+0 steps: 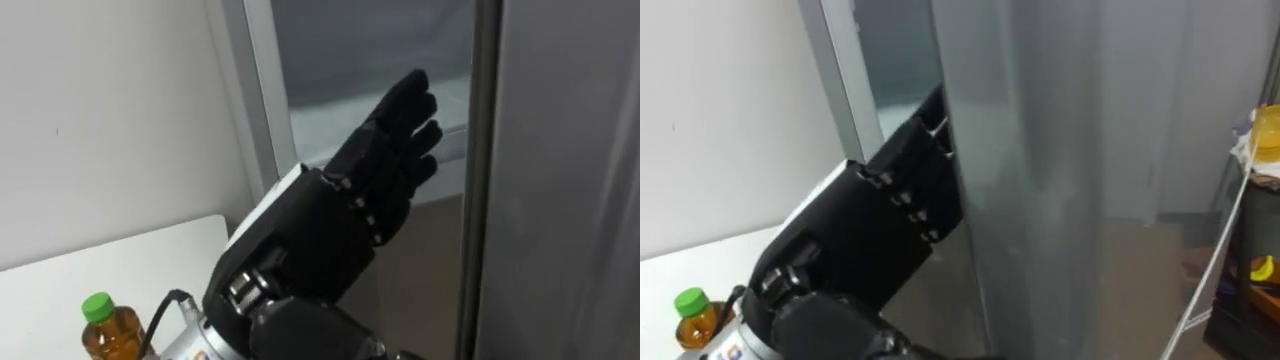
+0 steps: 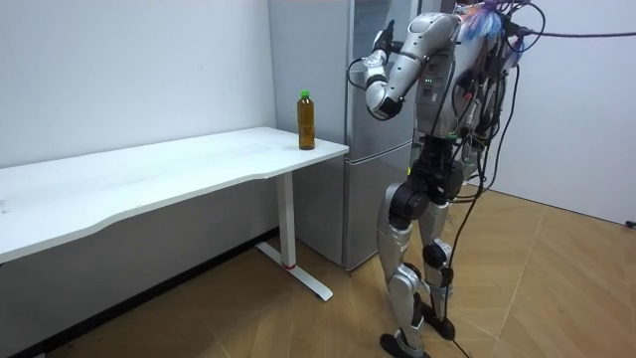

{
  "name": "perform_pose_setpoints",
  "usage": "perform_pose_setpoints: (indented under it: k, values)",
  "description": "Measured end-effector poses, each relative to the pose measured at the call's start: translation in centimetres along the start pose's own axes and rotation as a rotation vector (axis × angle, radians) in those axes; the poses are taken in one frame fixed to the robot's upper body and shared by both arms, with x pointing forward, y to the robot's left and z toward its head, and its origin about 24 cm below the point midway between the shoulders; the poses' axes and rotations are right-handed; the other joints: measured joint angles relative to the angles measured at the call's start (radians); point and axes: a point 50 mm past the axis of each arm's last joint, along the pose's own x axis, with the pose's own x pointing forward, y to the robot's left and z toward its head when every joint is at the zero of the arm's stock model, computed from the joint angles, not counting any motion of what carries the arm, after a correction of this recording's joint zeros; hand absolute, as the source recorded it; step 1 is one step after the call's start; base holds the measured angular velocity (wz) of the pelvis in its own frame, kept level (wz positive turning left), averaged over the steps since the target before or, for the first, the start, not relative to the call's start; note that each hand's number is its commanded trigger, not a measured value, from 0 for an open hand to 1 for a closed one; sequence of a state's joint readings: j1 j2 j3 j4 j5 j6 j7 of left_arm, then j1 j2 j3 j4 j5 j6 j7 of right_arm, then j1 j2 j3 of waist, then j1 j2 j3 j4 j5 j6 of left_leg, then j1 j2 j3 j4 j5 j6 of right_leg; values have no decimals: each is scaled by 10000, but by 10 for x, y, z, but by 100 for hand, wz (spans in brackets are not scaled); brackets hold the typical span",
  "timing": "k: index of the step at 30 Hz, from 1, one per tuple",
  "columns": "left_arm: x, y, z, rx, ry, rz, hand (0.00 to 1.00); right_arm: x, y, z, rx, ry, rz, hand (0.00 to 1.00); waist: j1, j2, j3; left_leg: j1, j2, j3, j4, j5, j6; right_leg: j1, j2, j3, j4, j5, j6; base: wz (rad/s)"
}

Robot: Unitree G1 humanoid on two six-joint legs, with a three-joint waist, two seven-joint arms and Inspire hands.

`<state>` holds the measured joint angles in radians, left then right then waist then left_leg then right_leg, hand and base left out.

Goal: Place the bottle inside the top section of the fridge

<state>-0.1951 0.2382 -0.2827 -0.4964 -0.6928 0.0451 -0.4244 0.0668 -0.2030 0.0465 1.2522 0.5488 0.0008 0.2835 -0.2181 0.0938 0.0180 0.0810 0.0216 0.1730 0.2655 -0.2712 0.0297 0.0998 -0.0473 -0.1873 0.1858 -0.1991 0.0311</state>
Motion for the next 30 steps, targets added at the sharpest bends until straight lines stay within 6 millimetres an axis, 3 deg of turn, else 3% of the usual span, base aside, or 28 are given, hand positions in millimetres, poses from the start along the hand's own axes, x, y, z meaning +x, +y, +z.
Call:
perform_pose_setpoints:
  k: [3,8,16,22,30]
  values:
    - [3,-6,-3,-183,49,-441,0,0,1,0,-36,8,42,0,-12,-147,35,18,17,122,-3,0,0,-42,18,144,15,-6,1,-11]
    - [13,-12,-6,-292,103,-1072,0,1,2,1,-48,2,67,0,-198,-291,17,18,17,188,-91,0,1,-88,45,258,11,41,8,-6]
    - [19,-9,-8,-125,111,-1166,0,1,2,1,219,-82,62,0,-298,-216,-18,-17,66,448,-123,0,0,-299,137,633,17,98,-60,-16]
    - [21,-10,-8,-208,17,-1293,0,0,0,1,288,-127,16,0,-543,-17,-19,44,78,727,-129,0,0,-326,146,882,11,110,-57,-13]
    - [22,-12,-10,-226,4,-1300,0,1,2,6,688,-365,93,0,-821,125,-9,184,234,1531,-295,-8,-15,-711,326,1514,215,162,-110,-24]
